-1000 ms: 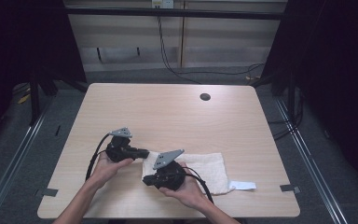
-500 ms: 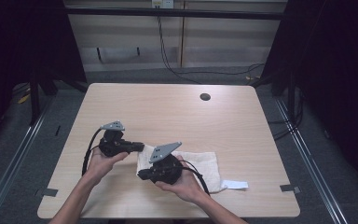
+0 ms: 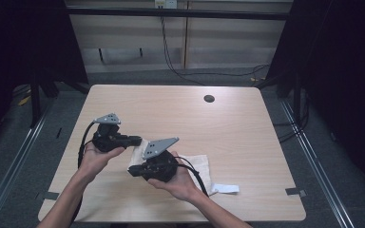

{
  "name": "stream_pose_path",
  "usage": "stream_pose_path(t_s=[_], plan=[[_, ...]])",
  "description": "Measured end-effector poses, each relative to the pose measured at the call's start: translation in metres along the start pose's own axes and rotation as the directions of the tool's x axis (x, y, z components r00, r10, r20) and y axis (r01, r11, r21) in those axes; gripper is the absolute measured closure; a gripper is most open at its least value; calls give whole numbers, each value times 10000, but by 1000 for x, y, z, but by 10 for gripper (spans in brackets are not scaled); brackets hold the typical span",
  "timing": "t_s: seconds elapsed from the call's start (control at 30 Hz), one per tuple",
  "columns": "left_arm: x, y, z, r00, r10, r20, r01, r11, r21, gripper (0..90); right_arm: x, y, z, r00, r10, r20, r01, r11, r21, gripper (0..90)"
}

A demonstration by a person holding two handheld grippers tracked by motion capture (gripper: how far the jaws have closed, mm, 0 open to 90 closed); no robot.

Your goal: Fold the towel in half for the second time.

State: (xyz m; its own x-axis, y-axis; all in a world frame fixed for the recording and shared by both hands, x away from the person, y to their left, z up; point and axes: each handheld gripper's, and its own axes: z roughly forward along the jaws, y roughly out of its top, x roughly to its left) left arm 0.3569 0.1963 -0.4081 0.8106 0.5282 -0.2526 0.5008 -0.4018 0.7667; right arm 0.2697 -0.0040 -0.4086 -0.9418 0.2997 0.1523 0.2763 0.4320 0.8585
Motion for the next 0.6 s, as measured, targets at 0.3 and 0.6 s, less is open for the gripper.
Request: stream_pose_path(t_s=[0.3,0.6], plan=[[-11,6,31,9988,-22,487,26,10000,-75,858,-4,-23,-18,9974,556,453,-529,9969,-584,871],[-23,19,70,9966,-3,821,-18,9997,248,858,-11,-41,-52,9899,906,1086,-839,9944,-642,870]])
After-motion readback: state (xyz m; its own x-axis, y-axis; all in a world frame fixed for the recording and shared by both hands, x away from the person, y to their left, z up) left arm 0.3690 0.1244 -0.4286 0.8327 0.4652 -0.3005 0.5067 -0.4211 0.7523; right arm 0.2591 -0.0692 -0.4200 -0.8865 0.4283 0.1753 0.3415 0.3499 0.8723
